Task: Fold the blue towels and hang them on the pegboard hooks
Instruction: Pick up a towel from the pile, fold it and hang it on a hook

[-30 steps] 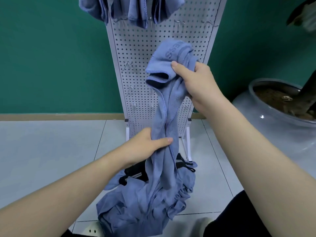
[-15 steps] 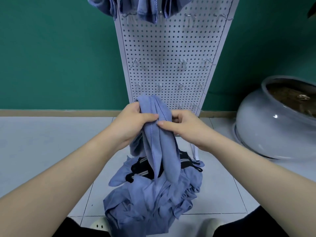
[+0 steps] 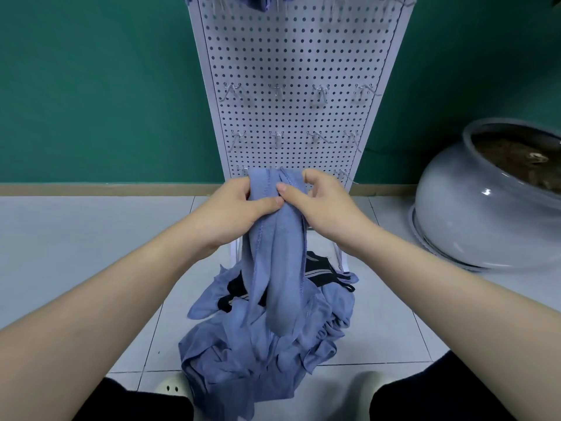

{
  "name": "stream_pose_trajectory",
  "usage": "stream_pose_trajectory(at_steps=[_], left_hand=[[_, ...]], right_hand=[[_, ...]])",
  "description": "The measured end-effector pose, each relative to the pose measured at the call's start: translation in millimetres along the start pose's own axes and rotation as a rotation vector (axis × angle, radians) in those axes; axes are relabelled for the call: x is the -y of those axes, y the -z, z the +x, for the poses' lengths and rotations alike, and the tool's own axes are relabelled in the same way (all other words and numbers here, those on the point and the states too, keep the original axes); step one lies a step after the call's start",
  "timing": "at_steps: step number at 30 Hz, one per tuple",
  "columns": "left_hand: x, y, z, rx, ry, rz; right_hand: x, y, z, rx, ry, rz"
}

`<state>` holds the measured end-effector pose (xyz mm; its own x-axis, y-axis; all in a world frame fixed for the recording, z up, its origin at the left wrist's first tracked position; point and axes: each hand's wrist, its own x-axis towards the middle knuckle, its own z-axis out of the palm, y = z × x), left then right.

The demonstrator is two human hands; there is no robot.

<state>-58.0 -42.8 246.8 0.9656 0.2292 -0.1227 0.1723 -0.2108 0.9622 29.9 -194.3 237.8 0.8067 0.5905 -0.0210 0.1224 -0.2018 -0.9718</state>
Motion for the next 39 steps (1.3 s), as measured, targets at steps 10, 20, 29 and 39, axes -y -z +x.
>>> stream_pose_trajectory(at_steps=[10, 20, 29, 39], left_hand=[[11, 10, 14, -0.261, -0.006, 0.160], [10, 1, 18, -0.157, -0.024, -0.004], [12, 4, 24, -0.395, -0.005, 0.056], [27, 31, 30, -0.432, -0.018, 0.294]], right_hand=[[-3, 4, 2, -0.015, 0.030, -0.008], [-9, 26, 8, 0.104, -0.089, 0.198], [-18, 34, 17, -0.049, -0.147, 0.077], [-21, 54, 28, -0.130, -0.201, 0.460]])
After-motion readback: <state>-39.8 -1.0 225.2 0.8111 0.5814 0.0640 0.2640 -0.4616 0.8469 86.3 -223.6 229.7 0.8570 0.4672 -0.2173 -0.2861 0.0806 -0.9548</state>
